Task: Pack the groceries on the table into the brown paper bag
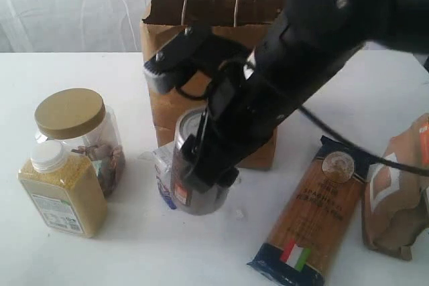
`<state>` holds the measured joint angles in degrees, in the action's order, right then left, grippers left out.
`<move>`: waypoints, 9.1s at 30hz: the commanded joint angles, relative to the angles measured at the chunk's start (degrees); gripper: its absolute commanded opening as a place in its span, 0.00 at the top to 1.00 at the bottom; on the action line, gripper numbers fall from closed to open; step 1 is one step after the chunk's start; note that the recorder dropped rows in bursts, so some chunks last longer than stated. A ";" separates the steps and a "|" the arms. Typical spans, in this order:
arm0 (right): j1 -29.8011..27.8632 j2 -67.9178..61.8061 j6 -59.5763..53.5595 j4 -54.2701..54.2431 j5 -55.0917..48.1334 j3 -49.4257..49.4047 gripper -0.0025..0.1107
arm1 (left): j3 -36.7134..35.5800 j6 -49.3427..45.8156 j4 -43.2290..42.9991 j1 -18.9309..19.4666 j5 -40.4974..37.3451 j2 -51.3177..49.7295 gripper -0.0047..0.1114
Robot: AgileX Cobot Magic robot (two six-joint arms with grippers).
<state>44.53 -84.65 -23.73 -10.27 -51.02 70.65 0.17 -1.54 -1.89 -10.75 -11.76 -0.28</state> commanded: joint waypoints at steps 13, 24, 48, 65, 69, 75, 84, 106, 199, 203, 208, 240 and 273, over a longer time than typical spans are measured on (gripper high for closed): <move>-1.32 12.51 27.15 31.84 -13.00 22.74 0.98 | -0.17 0.01 0.02 -0.42 0.18 0.28 0.96; -12.46 -10.28 21.15 22.89 -14.72 45.88 0.98 | -0.17 0.01 0.02 -0.42 0.18 0.28 0.96; -15.24 -27.60 19.58 21.58 -18.74 54.53 0.94 | -0.17 0.01 0.02 -0.42 0.18 0.28 0.96; -18.49 -32.00 13.63 7.47 -18.94 57.31 0.81 | -0.17 0.01 0.02 -0.42 0.18 0.28 0.96; -18.49 -32.00 13.63 7.82 -18.94 58.89 0.80 | -0.17 0.01 0.02 -0.42 0.18 0.28 0.96; -18.49 -32.26 13.49 7.06 -18.94 59.53 0.80 | -0.17 0.01 0.02 -0.42 0.18 0.28 0.96; -18.49 -33.64 13.39 5.72 -18.94 59.53 0.55 | -0.17 0.01 0.02 -0.42 0.18 0.28 0.96; -17.46 -34.14 13.39 3.46 -18.94 55.89 0.51 | -0.17 0.01 0.02 -0.42 0.18 0.28 0.96; -15.21 60.71 28.50 -9.12 9.48 -31.91 0.98 | -0.17 0.01 0.02 -0.42 0.18 0.28 0.96; -15.21 60.71 22.25 -8.75 15.87 -32.05 0.98 | -0.17 0.01 0.02 -0.42 0.18 0.28 0.96; -15.21 60.71 17.69 -6.03 17.28 -32.05 0.98 | -0.17 0.01 0.02 -0.42 0.18 0.28 0.96; -29.42 83.45 29.03 11.16 36.18 -70.04 0.98 | -0.17 0.01 0.02 -0.42 0.18 0.28 0.96; -34.85 84.31 30.03 11.66 35.58 -70.65 0.98 | -0.17 0.01 0.02 -0.42 0.18 0.28 0.96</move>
<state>9.94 -0.66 6.07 0.77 -15.96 0.25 0.17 -1.54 -1.89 -10.75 -11.76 -0.28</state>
